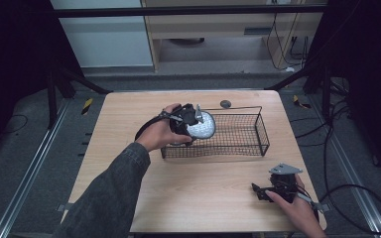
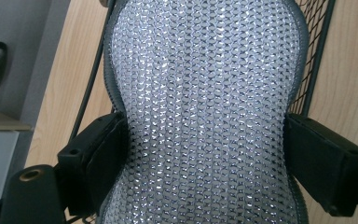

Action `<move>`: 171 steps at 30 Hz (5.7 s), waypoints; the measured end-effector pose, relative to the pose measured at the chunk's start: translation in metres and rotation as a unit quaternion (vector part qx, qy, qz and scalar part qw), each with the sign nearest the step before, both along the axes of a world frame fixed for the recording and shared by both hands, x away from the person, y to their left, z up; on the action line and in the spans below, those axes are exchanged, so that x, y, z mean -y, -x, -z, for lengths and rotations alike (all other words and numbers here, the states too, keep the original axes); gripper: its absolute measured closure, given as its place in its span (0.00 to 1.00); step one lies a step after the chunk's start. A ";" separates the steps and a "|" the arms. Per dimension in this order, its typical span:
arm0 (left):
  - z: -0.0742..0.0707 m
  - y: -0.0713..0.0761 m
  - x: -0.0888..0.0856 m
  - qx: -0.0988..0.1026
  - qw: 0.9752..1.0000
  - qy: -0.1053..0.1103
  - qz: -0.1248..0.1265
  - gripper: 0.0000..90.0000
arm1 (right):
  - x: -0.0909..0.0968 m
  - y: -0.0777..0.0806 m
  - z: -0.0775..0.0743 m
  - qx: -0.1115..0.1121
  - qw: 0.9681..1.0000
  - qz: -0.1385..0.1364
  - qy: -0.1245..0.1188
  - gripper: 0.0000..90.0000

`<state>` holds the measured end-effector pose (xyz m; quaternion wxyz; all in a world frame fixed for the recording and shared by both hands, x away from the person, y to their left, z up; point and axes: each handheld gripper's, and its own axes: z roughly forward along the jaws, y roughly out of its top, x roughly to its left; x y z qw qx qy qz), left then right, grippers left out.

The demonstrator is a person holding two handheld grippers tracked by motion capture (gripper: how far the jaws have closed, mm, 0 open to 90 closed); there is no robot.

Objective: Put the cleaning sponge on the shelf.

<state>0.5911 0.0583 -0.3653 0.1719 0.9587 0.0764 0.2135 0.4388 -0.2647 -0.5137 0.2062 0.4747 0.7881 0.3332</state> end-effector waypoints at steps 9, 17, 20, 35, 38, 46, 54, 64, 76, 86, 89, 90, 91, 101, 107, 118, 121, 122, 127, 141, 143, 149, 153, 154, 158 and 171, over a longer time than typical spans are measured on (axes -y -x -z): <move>0.008 -0.010 -0.004 -0.007 1.000 0.000 -0.010 0.15 | 0.000 0.000 0.000 0.000 1.000 0.000 0.000 0.00; 0.011 -0.013 -0.008 -0.016 1.000 0.004 -0.005 0.14 | 0.000 0.000 0.000 0.000 1.000 -0.001 0.000 0.00; 0.013 -0.014 -0.008 -0.017 1.000 0.003 -0.010 0.14 | 0.000 0.000 0.000 0.001 1.000 -0.001 0.001 0.00; 0.023 -0.021 -0.006 -0.041 0.999 0.021 -0.028 0.08 | 0.000 0.000 0.000 0.000 1.000 -0.001 0.001 0.00; 0.023 -0.021 -0.007 -0.038 0.999 0.022 -0.029 0.08 | 0.000 0.000 0.000 0.001 1.000 -0.001 0.001 0.00; 0.017 -0.016 -0.009 -0.037 0.999 0.035 -0.020 0.12 | 0.000 0.000 0.000 0.001 1.000 -0.002 0.001 0.00; 0.010 -0.007 -0.009 -0.031 0.998 0.055 -0.015 0.12 | 0.000 0.000 0.000 0.001 1.000 -0.001 0.001 0.00; 0.010 -0.003 -0.008 -0.035 0.997 0.069 -0.019 0.08 | 0.000 0.000 0.000 0.001 1.000 -0.001 0.001 0.00; 0.007 0.005 -0.009 -0.040 0.994 0.098 -0.030 0.04 | 0.000 0.000 0.000 0.000 1.000 -0.001 0.000 0.00; 0.008 0.014 -0.008 -0.038 0.991 0.122 -0.031 0.04 | 0.000 0.000 0.000 0.001 1.000 -0.001 0.001 0.00; 0.006 0.021 -0.008 -0.038 0.990 0.135 -0.028 0.04 | 0.000 0.000 0.000 0.001 1.000 -0.001 0.000 0.00; 0.005 0.024 -0.008 -0.036 0.989 0.138 -0.027 0.04 | 0.000 0.000 0.000 0.001 1.000 -0.001 0.001 0.00; 0.005 0.027 -0.007 -0.033 0.989 0.142 -0.026 0.04 | 0.000 0.000 0.000 0.000 1.000 0.000 0.000 0.00; 0.002 0.053 -0.008 -0.029 0.985 0.167 -0.014 0.04 | 0.000 0.000 0.000 0.000 1.000 0.001 -0.001 0.00; 0.005 0.065 -0.011 -0.024 0.983 0.179 -0.021 0.04 | 0.000 0.000 0.000 0.000 1.000 0.001 -0.002 0.00; 0.014 0.080 -0.030 -0.004 0.978 0.195 -0.070 0.04 | 0.000 0.001 0.000 0.000 1.000 0.001 -0.002 0.00; 0.014 0.085 -0.040 0.001 0.976 0.202 -0.076 0.04 | 0.000 0.001 0.000 0.000 1.000 0.001 -0.002 0.00; 0.014 0.086 -0.044 0.004 0.975 0.206 -0.081 0.04 | 0.000 0.001 0.000 0.000 1.000 0.001 -0.001 0.00; 0.014 0.095 -0.060 0.014 0.972 0.212 -0.096 0.03 | 0.000 0.001 0.000 0.000 1.000 0.000 -0.001 0.00; 0.022 0.106 -0.121 0.017 0.964 0.222 -0.148 0.03 | 0.000 0.003 0.000 0.000 1.000 0.001 -0.001 0.00; 0.025 0.106 -0.129 0.015 0.964 0.217 -0.156 0.03 | 0.000 0.003 0.000 0.000 1.000 0.001 -0.001 0.00; 0.033 0.102 -0.148 0.013 0.961 0.211 -0.178 0.03 | 0.000 0.003 0.000 0.000 1.000 0.001 -0.001 0.00; 0.038 0.098 -0.158 0.018 0.961 0.197 -0.193 0.03 | 0.000 0.003 0.000 0.000 1.000 0.001 -0.001 0.00; 0.040 0.097 -0.161 0.017 0.962 0.193 -0.195 0.03 | 0.000 0.003 0.000 0.000 1.000 0.001 -0.001 0.00; 0.050 0.090 -0.173 0.020 0.960 0.187 -0.209 0.03 | 0.000 0.003 0.000 0.000 1.000 0.001 -0.001 0.00; 0.082 0.072 -0.201 0.000 0.949 0.180 -0.259 0.03 | 0.000 0.003 0.000 0.000 1.000 0.001 -0.001 0.00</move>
